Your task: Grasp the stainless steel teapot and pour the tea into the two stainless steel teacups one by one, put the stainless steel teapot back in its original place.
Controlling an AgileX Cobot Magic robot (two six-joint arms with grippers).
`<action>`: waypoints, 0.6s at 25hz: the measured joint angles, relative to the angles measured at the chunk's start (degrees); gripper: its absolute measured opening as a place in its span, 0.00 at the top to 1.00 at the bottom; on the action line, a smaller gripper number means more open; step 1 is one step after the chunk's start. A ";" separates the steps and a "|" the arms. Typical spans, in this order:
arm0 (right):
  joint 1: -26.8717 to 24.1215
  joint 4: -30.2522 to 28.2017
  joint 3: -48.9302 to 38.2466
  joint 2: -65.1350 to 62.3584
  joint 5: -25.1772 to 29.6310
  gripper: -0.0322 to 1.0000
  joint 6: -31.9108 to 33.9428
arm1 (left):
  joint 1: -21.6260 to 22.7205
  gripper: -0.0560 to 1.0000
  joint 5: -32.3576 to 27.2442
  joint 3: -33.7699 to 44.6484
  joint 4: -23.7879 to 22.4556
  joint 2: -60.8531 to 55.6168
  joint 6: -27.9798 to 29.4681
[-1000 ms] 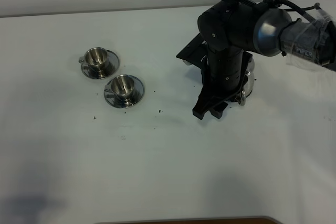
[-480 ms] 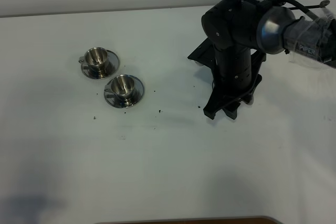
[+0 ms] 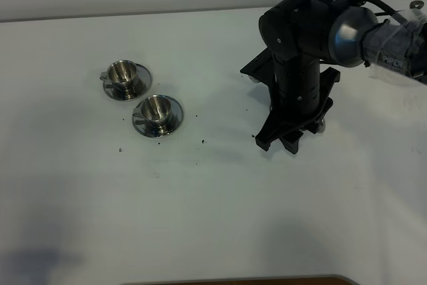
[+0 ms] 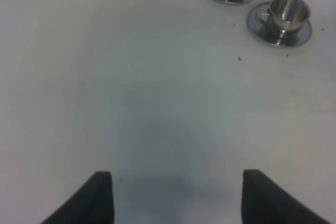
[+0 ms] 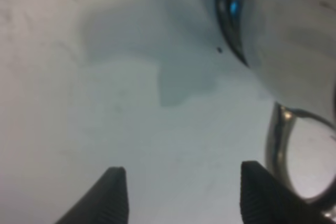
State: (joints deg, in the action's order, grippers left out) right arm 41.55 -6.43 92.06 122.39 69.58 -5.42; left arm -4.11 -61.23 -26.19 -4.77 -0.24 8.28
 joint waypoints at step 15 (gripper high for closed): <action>-1.36 -3.92 -0.19 -6.43 0.05 0.51 7.90 | 0.00 0.39 0.00 0.00 0.00 0.00 0.00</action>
State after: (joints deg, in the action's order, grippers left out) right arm 40.19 -10.34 91.87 115.96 69.63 2.48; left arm -4.11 -61.23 -26.19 -4.77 -0.24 8.28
